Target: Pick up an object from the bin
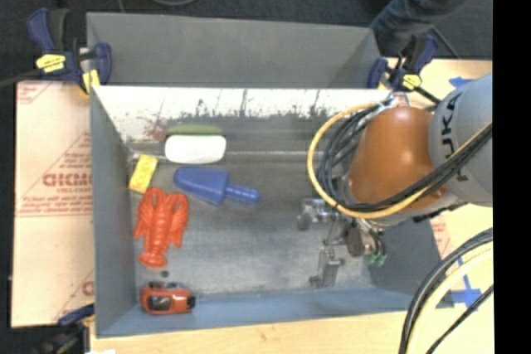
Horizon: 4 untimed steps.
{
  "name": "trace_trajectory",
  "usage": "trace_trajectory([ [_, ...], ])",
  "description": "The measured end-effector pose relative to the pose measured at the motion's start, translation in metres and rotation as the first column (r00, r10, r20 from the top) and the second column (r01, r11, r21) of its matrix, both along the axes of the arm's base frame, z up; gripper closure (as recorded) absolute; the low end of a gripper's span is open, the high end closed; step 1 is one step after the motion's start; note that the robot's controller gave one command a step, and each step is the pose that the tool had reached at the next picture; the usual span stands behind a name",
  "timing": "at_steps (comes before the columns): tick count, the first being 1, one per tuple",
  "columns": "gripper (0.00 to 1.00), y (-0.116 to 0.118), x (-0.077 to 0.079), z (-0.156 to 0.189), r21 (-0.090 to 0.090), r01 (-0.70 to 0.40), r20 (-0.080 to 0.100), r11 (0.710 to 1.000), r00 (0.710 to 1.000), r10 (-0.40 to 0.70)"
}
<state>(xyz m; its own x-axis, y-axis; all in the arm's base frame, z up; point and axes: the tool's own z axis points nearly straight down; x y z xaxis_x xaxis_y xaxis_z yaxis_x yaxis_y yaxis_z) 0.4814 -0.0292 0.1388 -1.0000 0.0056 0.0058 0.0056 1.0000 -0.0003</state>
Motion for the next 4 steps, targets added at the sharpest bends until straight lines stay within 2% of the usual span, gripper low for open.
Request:
trace_trajectory([
  [1,0.00,0.000,0.002,0.004,-0.001,-0.001,0.008,1.000,1.000,0.001],
  [2,0.00,0.072,0.074,-0.055,0.001,-0.038,0.015,0.999,0.999,0.038],
  [3,0.00,0.094,0.092,-0.055,0.001,-0.054,0.006,0.999,0.999,0.054],
  [4,0.00,0.128,0.128,-0.037,0.002,0.032,0.012,0.999,0.999,-0.033],
])
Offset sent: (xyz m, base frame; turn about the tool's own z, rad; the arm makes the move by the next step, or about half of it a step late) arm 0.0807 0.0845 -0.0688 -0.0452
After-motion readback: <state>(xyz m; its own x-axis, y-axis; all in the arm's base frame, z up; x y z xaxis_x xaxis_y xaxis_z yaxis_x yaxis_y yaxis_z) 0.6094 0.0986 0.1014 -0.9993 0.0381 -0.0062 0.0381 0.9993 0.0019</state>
